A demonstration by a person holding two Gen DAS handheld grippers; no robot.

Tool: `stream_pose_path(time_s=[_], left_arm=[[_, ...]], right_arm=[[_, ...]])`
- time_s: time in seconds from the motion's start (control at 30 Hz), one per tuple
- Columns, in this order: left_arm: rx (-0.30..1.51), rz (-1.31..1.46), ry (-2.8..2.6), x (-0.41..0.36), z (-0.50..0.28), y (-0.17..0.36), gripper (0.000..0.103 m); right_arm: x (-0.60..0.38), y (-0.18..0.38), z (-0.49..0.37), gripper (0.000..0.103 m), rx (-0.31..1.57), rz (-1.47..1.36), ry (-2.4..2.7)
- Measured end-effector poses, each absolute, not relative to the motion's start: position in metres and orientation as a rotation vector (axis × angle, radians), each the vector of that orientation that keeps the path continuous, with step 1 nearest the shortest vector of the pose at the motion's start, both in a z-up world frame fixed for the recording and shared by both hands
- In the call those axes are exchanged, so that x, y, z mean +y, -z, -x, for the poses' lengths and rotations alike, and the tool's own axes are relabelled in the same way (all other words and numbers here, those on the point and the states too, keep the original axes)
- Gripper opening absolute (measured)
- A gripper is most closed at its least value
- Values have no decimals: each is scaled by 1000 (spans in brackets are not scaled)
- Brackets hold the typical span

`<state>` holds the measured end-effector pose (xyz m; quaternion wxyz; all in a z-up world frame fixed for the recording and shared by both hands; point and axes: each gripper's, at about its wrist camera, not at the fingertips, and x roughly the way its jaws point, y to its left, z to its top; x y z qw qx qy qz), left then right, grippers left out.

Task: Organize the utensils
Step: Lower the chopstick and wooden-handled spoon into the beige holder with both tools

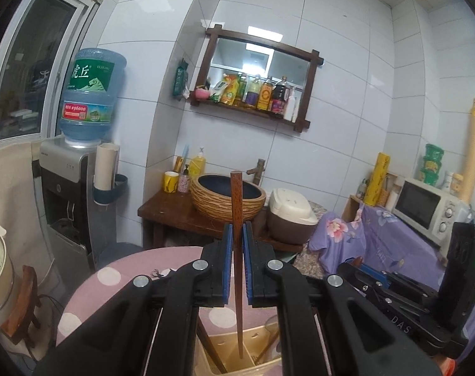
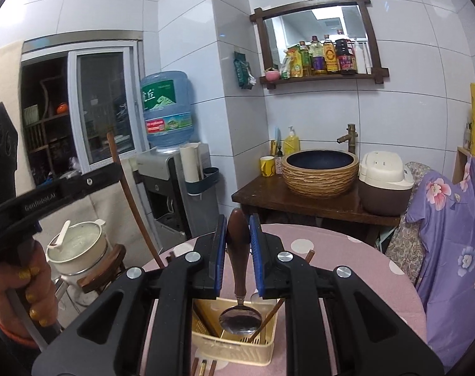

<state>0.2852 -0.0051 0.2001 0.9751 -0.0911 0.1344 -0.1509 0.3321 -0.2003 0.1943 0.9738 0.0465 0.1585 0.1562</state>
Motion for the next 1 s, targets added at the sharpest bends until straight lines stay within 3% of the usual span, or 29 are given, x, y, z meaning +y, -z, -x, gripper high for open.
stream_pose_path(time_s=[0.53,1.0], left_arm=[[375,126,259,-25,-295,-107,8],[424,124,250,-23,-299,-85,8]], right_arm=[[-183,-105,-340,16,435,-50,-289],[-190,-80,-344,16,467,-57,-275]])
